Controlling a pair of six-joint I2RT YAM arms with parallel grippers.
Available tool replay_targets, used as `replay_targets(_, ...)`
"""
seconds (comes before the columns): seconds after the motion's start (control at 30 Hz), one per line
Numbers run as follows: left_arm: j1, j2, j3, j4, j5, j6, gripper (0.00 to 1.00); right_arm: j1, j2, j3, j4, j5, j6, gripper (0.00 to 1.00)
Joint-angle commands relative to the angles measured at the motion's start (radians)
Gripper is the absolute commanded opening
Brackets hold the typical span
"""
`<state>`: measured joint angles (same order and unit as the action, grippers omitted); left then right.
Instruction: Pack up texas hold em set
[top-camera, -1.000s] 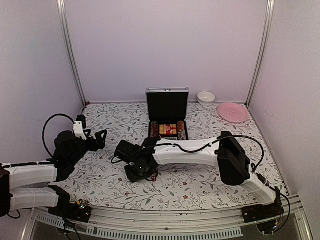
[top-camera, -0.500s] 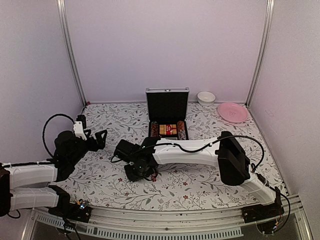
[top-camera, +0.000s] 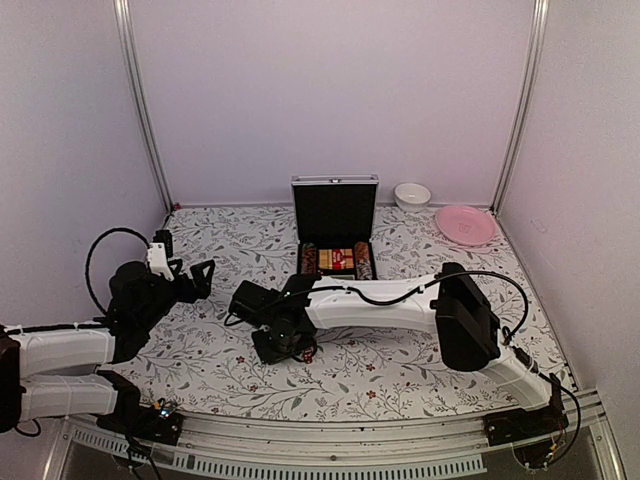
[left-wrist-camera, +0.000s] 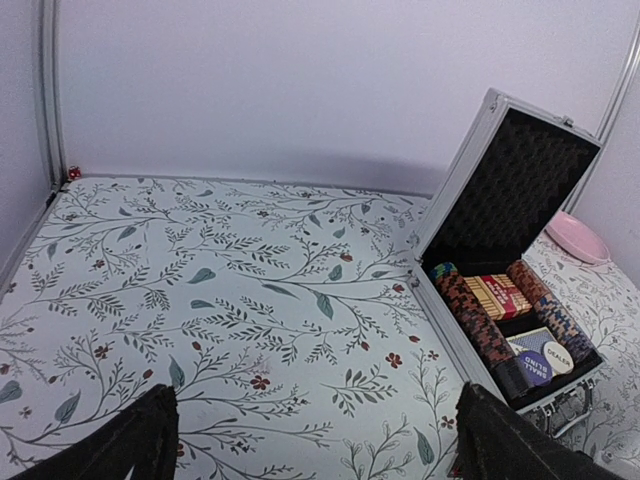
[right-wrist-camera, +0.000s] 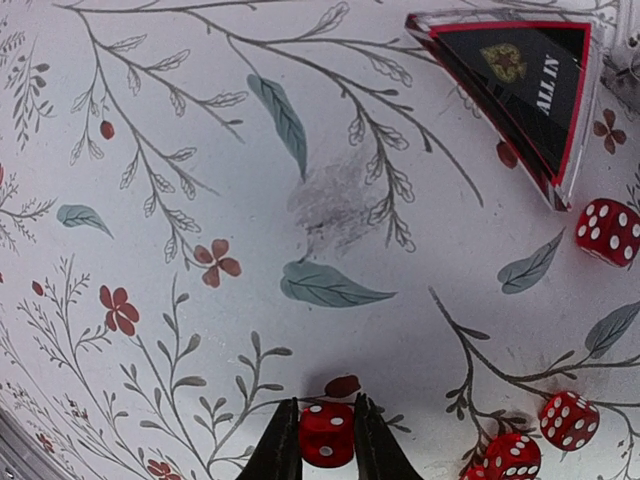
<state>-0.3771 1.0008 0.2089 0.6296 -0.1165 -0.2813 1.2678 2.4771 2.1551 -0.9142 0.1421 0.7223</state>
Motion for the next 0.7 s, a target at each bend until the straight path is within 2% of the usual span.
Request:
replay_targets(0.0,-0.009,0.004,0.024,0.001,0.006,-0.002,0.97,0.004,0.022,0.024,-0.018,0.025,0.014,0.15)
replay_targets(0.37,-0.008,-0.001,0.024,0.001,0.003,0.0,0.97,-0.002,-0.041,-0.021,-0.011,0.079,0.036,0.11)
replay_targets(0.67,-0.008,-0.001,0.022,0.001,-0.004,0.002,0.97,-0.122,-0.228,-0.16,0.044,0.194,0.041,0.11)
